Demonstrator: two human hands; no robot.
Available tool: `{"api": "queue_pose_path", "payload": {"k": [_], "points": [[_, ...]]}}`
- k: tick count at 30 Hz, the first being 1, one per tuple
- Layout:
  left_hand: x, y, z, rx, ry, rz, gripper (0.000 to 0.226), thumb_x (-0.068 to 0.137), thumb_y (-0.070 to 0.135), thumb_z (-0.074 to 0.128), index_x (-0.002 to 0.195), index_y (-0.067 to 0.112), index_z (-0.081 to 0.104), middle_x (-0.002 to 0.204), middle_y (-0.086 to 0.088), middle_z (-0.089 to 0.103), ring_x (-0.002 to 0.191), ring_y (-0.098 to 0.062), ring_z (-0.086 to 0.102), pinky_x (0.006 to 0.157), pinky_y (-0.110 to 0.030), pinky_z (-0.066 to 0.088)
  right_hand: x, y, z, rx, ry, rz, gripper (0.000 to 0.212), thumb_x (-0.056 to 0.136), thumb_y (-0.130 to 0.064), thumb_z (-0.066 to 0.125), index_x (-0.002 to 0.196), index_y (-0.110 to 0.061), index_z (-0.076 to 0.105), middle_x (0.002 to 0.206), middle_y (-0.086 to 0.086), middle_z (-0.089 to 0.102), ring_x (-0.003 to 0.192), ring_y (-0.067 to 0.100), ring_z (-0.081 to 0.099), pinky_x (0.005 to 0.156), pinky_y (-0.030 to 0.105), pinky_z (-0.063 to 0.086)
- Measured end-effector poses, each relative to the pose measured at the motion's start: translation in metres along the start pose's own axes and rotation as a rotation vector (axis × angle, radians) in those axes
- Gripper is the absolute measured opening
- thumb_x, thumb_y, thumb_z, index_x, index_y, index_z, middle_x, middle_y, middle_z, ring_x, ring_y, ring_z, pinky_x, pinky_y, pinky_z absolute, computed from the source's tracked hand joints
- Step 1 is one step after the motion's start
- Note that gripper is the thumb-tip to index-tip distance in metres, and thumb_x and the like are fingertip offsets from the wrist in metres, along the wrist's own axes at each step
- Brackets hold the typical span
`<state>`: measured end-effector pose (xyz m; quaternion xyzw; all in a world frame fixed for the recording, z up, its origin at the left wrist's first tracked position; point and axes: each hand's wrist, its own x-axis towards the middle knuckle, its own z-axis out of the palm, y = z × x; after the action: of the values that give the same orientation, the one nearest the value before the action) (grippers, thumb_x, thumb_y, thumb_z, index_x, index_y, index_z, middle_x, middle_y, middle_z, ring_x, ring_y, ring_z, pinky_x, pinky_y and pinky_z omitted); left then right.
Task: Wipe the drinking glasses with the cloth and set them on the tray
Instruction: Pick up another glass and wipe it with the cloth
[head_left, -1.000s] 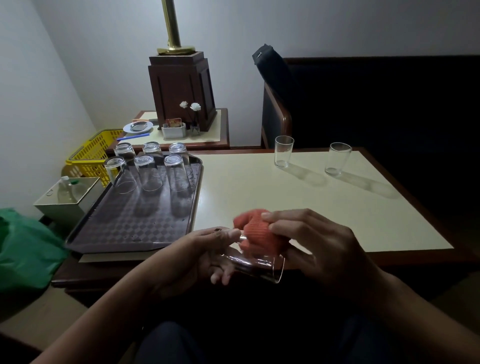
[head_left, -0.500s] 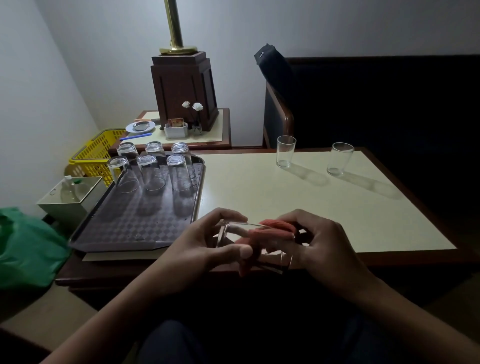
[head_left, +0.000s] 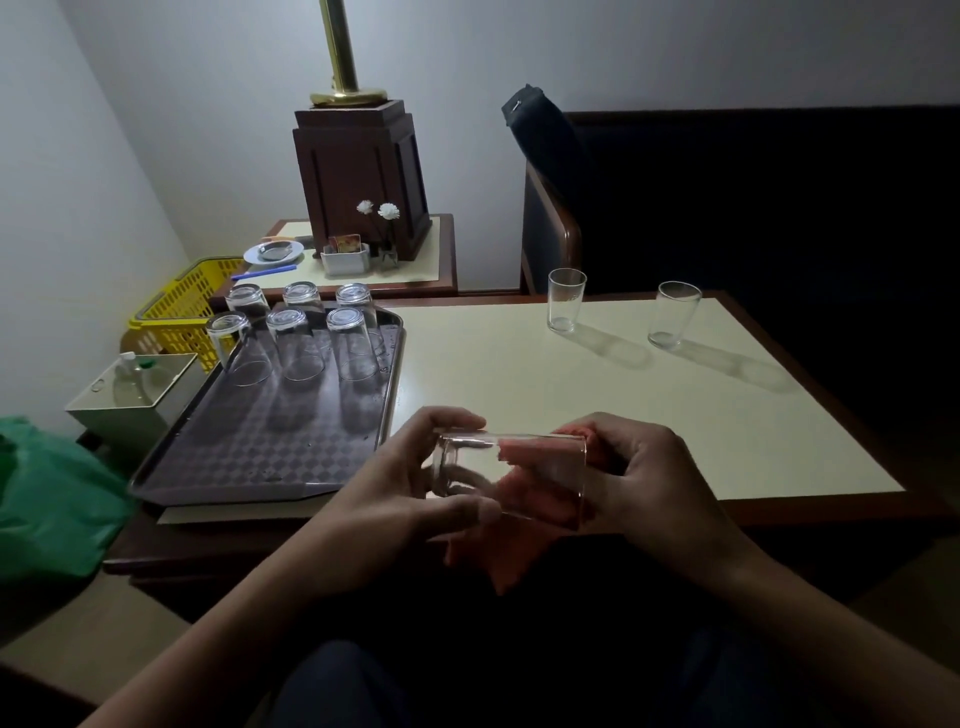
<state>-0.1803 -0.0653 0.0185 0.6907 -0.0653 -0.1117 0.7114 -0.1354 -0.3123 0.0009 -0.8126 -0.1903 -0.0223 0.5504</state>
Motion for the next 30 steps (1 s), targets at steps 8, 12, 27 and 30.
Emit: {"api": "queue_pose_path", "payload": {"k": [8, 12, 27, 30], "points": [[-0.004, 0.003, 0.002, -0.033, -0.012, 0.111, 0.04, 0.08, 0.001, 0.082, 0.116, 0.005, 0.064, 0.121, -0.017, 0.067, 0.094, -0.033, 0.069, 0.084, -0.037, 0.061, 0.0, -0.004, 0.002, 0.085, -0.141, 0.105, 0.024, 0.086, -0.036, 0.085, 0.106, -0.023, 0.083, 0.098, -0.005, 0.082, 0.093, 0.012, 0.078, 0.076, 0.022, 0.06], [-0.001, 0.002, 0.002, 0.026, 0.064, 0.101, 0.054, 0.083, -0.003, 0.079, 0.132, 0.011, 0.059, 0.132, -0.02, 0.062, 0.108, -0.037, 0.069, 0.088, -0.036, 0.061, 0.001, -0.009, 0.005, 0.38, -0.147, 0.185, 0.022, 0.088, -0.024, 0.08, 0.11, -0.022, 0.084, 0.104, 0.006, 0.083, 0.094, 0.017, 0.078, 0.078, 0.026, 0.06], [0.004, 0.003, -0.011, -0.113, 0.223, 0.043, 0.054, 0.075, 0.007, 0.09, 0.123, 0.009, 0.064, 0.115, -0.023, 0.068, 0.083, -0.041, 0.07, 0.078, -0.038, 0.063, 0.007, -0.001, 0.006, 0.438, -0.218, 0.394, 0.024, 0.096, -0.004, 0.07, 0.115, -0.012, 0.081, 0.113, 0.004, 0.082, 0.101, 0.018, 0.078, 0.088, 0.028, 0.062], [0.007, 0.001, -0.015, -0.193, 0.35, -0.076, 0.06, 0.073, 0.008, 0.085, 0.128, 0.005, 0.059, 0.093, -0.012, 0.073, 0.072, -0.029, 0.06, 0.072, -0.032, 0.062, 0.015, 0.005, -0.008, 0.35, -0.041, 0.445, 0.026, 0.099, 0.002, 0.063, 0.117, -0.011, 0.077, 0.109, 0.01, 0.082, 0.094, 0.022, 0.076, 0.084, 0.037, 0.06]]}}
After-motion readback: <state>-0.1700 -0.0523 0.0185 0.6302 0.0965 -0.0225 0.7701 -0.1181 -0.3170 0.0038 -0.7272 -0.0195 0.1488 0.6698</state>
